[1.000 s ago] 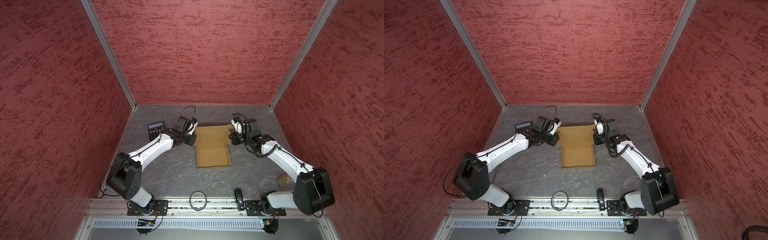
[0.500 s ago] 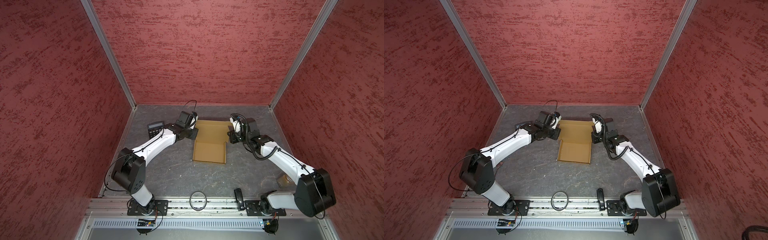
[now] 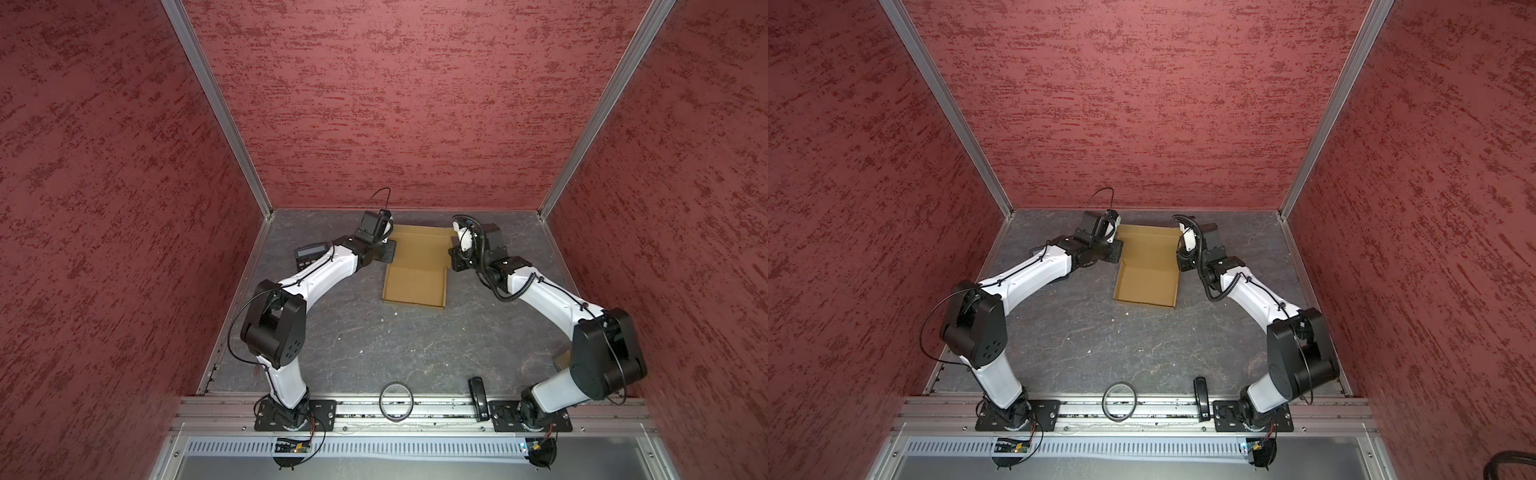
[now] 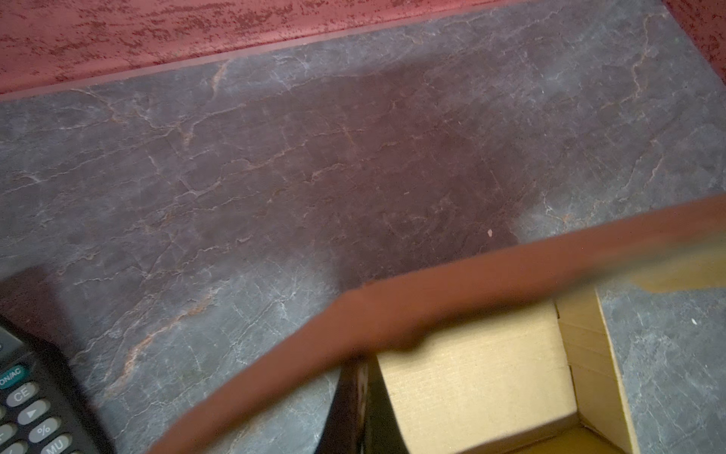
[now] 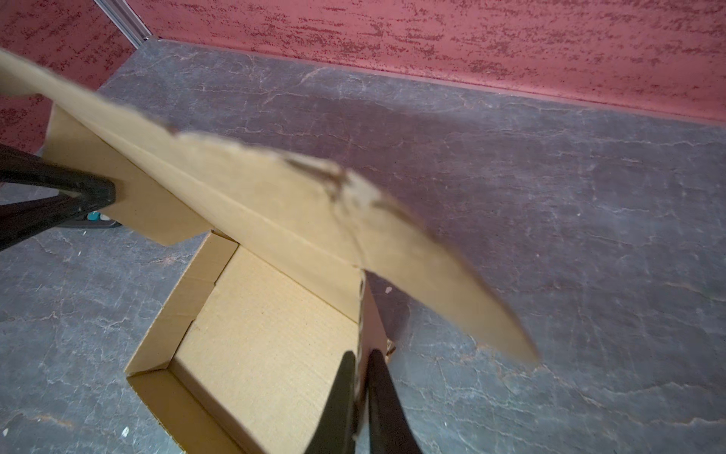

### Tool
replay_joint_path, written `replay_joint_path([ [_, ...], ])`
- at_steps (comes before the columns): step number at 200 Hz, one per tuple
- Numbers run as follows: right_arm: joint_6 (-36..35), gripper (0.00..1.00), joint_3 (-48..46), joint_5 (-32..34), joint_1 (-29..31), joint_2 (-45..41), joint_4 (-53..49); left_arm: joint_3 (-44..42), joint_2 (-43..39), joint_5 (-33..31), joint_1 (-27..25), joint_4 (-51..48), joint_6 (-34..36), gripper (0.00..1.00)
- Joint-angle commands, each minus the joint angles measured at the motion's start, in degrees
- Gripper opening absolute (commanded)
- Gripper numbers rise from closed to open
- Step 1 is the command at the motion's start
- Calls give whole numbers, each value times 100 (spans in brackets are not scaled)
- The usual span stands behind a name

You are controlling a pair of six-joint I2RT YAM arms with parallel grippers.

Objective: Fold the paper box

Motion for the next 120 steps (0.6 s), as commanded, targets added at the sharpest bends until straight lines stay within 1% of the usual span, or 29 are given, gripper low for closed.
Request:
replay_joint_path([
  [1, -127, 11, 259, -68, 72, 182, 489, 158, 116, 154, 18, 506, -146, 3],
  [28, -148, 15, 476, -93, 73, 497, 546, 160, 230, 237, 76, 620, -243, 3],
  [65, 82, 20, 619, -125, 73, 761, 579, 40, 270, 292, 103, 759, -353, 2],
  [84, 185, 20, 592, -120, 73, 822, 638, -26, 291, 321, 116, 820, -370, 2],
  [101, 231, 17, 557, -85, 73, 848, 647, -84, 288, 321, 141, 890, -397, 2],
  [120, 266, 17, 454, -67, 82, 828, 694, -137, 285, 321, 152, 952, -441, 2],
])
